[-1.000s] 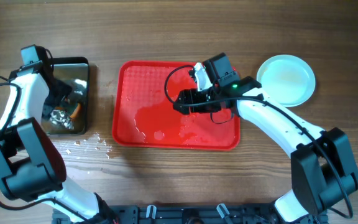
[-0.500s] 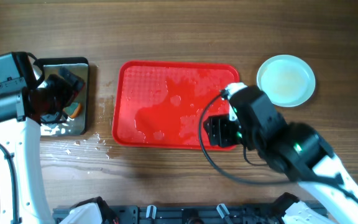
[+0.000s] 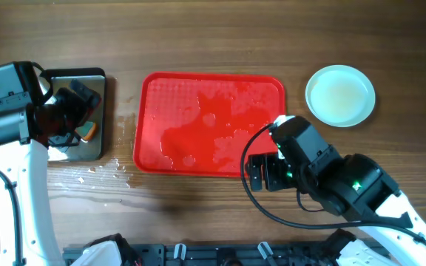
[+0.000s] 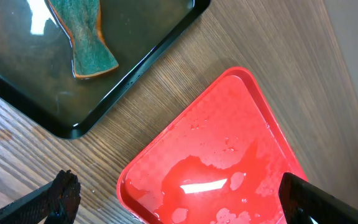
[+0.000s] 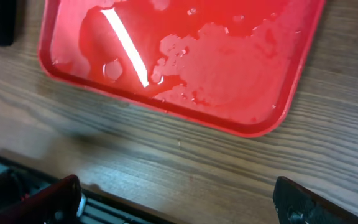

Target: Clean dirty plates on tray and stack at the side

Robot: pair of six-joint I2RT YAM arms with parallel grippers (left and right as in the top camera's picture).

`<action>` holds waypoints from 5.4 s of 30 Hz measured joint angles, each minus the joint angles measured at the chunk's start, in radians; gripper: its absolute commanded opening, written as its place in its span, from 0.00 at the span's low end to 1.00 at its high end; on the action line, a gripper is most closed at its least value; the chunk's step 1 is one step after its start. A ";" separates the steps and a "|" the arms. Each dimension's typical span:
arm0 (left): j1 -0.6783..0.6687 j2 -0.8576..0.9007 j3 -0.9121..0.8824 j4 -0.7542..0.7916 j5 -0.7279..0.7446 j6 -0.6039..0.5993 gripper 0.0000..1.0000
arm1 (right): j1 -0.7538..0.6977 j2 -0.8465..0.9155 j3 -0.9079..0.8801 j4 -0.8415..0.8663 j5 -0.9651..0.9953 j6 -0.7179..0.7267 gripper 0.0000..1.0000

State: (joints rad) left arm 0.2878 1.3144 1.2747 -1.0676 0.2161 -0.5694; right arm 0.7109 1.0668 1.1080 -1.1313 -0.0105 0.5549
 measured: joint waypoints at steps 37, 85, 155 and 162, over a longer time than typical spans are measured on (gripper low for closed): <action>0.000 0.000 0.000 -0.002 0.011 0.000 1.00 | -0.855 -1.049 -1.101 1.144 -0.280 -0.369 1.00; -0.227 -0.471 -0.439 0.473 -0.059 0.010 1.00 | -0.857 -1.051 -1.101 1.133 -0.123 -0.514 1.00; -0.293 -1.300 -1.261 1.003 -0.081 0.438 1.00 | -0.857 -1.054 -1.102 1.133 -0.123 -0.514 1.00; -0.293 -1.300 -1.261 1.003 -0.081 0.438 1.00 | -0.857 -1.054 -1.102 1.133 -0.123 -0.514 1.00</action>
State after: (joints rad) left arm -0.0048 0.0139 0.0139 -0.0643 0.1352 -0.1318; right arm -0.1459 0.0128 0.0063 0.0013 -0.1333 0.0410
